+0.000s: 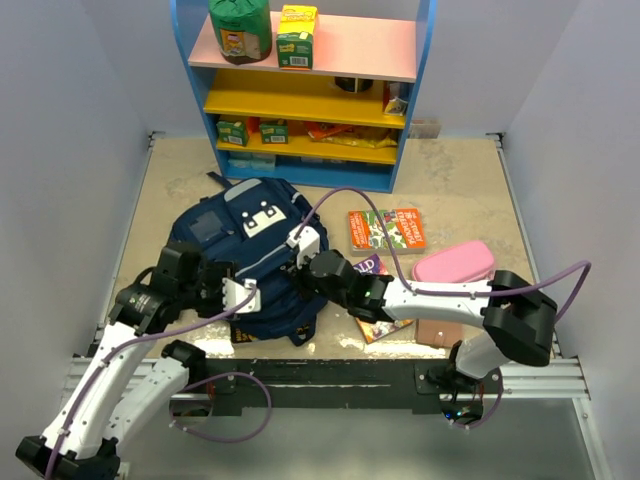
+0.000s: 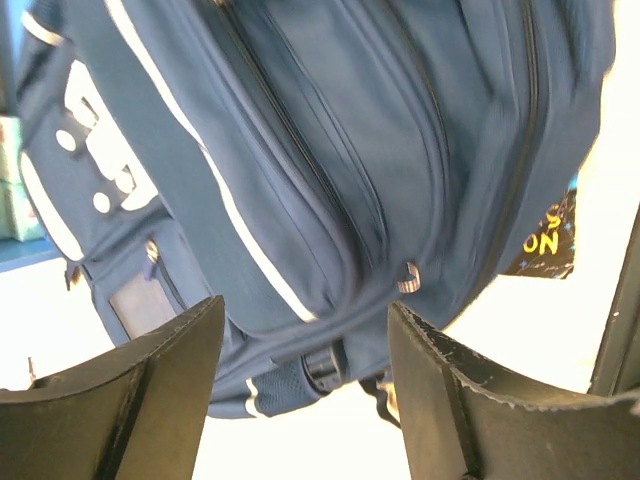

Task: Pack the student bag
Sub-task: Unzip the student bag at the center of the board.

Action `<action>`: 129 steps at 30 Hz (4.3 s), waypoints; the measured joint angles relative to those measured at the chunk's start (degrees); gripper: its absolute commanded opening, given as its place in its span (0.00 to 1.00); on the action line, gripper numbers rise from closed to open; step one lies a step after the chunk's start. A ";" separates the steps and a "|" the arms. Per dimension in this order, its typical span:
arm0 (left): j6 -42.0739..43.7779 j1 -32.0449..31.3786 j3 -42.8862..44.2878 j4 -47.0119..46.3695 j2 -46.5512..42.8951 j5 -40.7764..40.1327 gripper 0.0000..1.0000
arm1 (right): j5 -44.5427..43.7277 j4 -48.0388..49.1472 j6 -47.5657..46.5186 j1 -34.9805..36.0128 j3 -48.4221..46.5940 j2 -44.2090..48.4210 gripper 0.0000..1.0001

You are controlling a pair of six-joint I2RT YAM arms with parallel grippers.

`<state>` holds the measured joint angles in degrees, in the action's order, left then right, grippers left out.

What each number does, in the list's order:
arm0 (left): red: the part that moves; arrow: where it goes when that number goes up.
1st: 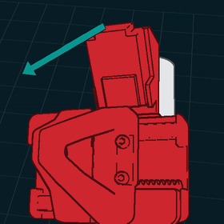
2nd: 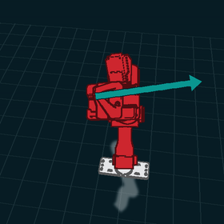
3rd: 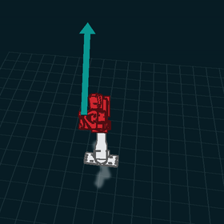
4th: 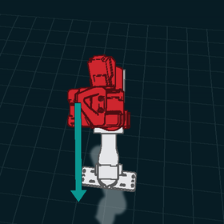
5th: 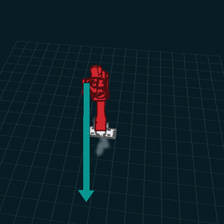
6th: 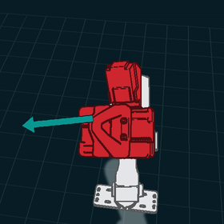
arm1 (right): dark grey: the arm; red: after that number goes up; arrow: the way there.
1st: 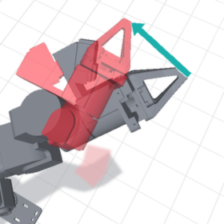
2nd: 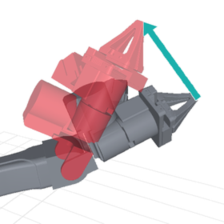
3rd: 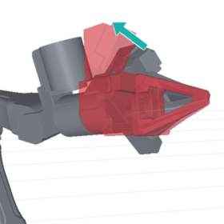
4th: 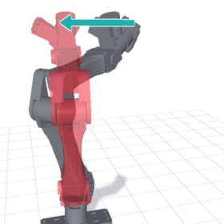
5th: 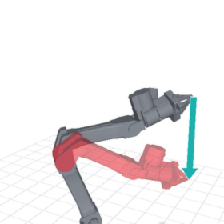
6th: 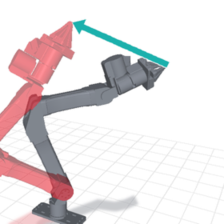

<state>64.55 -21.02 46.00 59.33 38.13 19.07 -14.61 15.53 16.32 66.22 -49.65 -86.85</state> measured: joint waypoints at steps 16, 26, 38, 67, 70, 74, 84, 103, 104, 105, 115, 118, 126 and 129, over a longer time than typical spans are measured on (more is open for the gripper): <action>0.09 0.13 -11.39 -15.89 -2.47 -1.25 0.61 | 0.17 -2.29 -0.59 -2.25 1.42 2.56 0.00; 0.87 0.26 -14.10 -15.67 -0.70 2.45 0.21 | 0.85 -3.15 -0.92 -2.32 1.42 2.58 0.00; -8.59 0.37 -14.73 -19.32 -1.73 5.11 0.12 | 1.07 -3.17 -0.87 -1.57 1.40 2.49 0.00; -24.52 1.11 -14.71 -22.71 -2.05 4.83 0.17 | -2.03 4.68 5.40 9.33 -5.66 -8.90 0.32; -24.92 0.72 -14.71 -23.74 -3.43 5.25 0.24 | -3.28 3.61 5.40 9.81 -5.53 -7.52 0.44; -25.51 -0.17 -12.66 -23.69 -2.21 6.40 0.26 | -4.26 0.70 5.97 10.14 -3.34 -1.79 0.52; -24.83 0.02 -7.58 -20.06 0.42 4.44 0.48 | -13.73 -13.18 12.22 7.58 -1.86 15.32 0.74; -31.65 0.04 8.74 -17.97 19.19 9.94 1.00 | -19.80 -73.57 60.46 -4.79 6.43 30.62 0.88; -32.41 -0.35 7.37 -20.04 19.06 10.49 1.00 | -19.23 -74.38 61.68 -4.81 6.78 30.93 0.88; -32.72 -0.92 5.57 -22.53 18.10 10.60 1.00 | -18.34 -75.56 63.52 -4.83 6.97 31.19 0.88; -34.12 -7.45 2.95 -31.85 22.73 10.73 1.00 | -16.52 -79.17 66.88 -6.93 1.42 20.98 0.93; -34.99 -8.81 2.95 -32.11 23.98 9.62 1.00 | -19.26 -79.82 61.75 -12.31 -6.58 15.02 0.95; -37.20 -9.18 2.75 -33.59 22.84 8.63 1.00 | -16.94 -72.98 48.85 -34.99 -10.03 17.62 0.90; -38.75 -9.40 1.99 -34.84 21.14 8.83 1.00 | -13.94 -71.04 48.04 -42.45 -3.74 21.57 0.98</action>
<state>25.80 -30.41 47.99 24.49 59.27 27.90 -28.56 -55.51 64.36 23.77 -53.39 -65.28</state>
